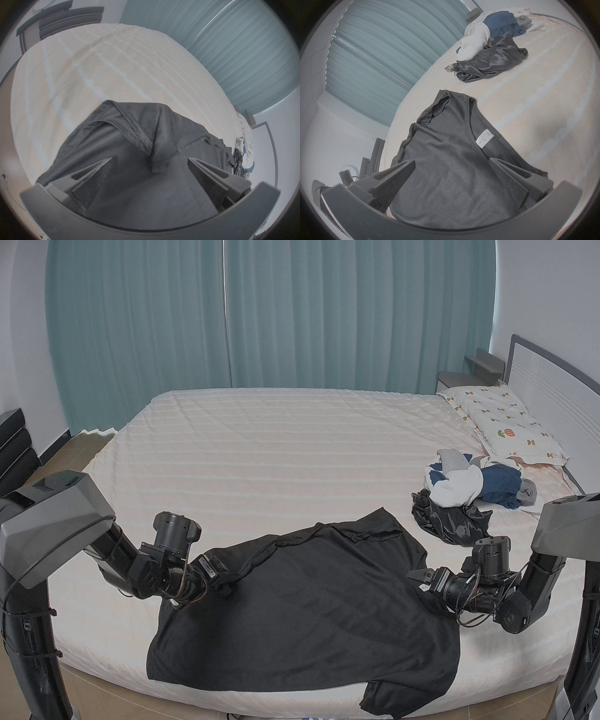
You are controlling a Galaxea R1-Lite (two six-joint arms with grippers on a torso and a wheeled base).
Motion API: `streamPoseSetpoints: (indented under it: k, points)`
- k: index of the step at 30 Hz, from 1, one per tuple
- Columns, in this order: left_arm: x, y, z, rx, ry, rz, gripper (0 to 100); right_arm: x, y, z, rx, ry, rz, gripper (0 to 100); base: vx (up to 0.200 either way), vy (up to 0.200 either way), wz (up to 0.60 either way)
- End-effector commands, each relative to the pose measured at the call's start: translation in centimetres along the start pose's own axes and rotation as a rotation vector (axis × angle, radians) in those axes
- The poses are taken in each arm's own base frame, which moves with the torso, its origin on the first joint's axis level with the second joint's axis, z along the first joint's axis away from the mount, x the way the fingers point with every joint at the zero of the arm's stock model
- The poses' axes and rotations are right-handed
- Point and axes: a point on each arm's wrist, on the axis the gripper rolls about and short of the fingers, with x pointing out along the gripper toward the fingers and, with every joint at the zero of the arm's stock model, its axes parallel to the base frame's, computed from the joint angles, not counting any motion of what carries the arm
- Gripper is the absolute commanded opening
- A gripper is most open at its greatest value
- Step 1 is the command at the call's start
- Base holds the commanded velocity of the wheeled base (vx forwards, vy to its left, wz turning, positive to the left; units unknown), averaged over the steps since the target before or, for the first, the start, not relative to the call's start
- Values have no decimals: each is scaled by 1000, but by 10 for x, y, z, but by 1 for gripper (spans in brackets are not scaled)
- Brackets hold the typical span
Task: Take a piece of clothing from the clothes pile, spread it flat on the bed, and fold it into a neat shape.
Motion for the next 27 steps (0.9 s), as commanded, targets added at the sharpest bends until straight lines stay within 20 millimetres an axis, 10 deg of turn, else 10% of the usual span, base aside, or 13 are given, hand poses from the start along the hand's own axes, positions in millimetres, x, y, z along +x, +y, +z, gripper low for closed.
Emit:
streamPoseSetpoints:
  k: [1, 5, 6, 19, 27]
  points:
    - [22, -6, -12, 31, 24, 12, 100, 0, 0, 0, 0, 1, 0, 100, 0, 0, 0]
    - [31, -13, -13, 61, 17, 1, 100, 0, -1, 0, 1, 1, -2, 100, 0, 0, 0]
    - [33, -15, -12, 67, 16, 0, 0, 0, 0, 0, 1, 0, -1, 100, 0, 0, 0]
    - [38, -28, 28, 58, -158, 68, 0, 0, 0, -1, -1, -1, -5, 100, 0, 0, 0]
    - [35, -35, 119, -38, -374, -23, 0, 0, 0, -3, -7, -19, -30, 100, 0, 0, 0]
